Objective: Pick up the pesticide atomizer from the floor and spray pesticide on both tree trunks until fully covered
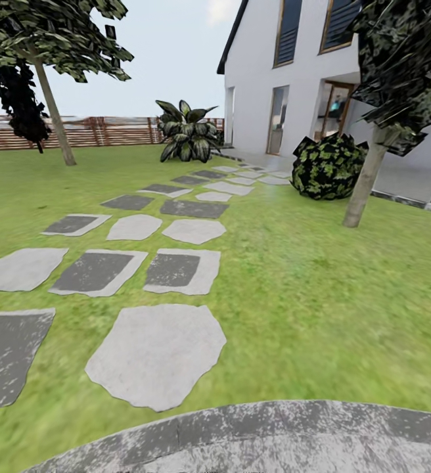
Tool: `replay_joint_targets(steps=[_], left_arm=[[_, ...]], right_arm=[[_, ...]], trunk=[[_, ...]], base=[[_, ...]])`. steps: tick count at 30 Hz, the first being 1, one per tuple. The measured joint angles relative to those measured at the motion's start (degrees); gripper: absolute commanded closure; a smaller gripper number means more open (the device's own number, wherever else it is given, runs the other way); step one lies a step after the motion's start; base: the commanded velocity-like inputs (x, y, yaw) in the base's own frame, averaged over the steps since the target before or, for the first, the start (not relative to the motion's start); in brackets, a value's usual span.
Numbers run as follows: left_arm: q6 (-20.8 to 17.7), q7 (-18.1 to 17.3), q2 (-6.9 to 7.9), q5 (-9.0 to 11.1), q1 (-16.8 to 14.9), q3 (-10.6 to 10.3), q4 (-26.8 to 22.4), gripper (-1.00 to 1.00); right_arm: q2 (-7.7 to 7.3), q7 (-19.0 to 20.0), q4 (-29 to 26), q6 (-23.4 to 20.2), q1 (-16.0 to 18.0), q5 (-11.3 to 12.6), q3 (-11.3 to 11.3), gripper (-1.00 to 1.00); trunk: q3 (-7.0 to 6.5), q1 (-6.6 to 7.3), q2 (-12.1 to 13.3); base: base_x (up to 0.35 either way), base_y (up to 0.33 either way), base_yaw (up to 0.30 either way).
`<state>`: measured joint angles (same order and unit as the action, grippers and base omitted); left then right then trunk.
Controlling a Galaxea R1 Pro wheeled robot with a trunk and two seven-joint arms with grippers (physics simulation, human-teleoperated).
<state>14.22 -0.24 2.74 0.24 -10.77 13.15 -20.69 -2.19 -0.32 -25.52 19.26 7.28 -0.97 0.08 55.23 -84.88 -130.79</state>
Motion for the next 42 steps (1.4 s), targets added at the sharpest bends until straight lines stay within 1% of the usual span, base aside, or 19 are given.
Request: replay_joint_targets(steps=[13,20,42], left_arm=[[0.0,0.0,0.07,0.0,0.0,0.0,0.0,-1.00],[0.0,0.0,0.35,0.1,0.0,0.0,0.0,-1.00],[0.1,0.0,0.53,0.1,0.0,0.1,0.0,-1.00]], right_arm=[[0.00,0.0,0.0,0.0,0.0,0.0,0.0,-1.00],[0.00,0.0,0.0,0.0,0.0,0.0,0.0,-1.00],[0.00,0.0,0.0,0.0,0.0,0.0,0.1,-1.00]], trunk=[[0.97,0.00,0.0],[1.50,0.01,0.0],[2.99,0.04,0.0]], base=[[0.000,0.000,0.170],[0.027,0.000,0.170],[0.326,0.000,0.195]])
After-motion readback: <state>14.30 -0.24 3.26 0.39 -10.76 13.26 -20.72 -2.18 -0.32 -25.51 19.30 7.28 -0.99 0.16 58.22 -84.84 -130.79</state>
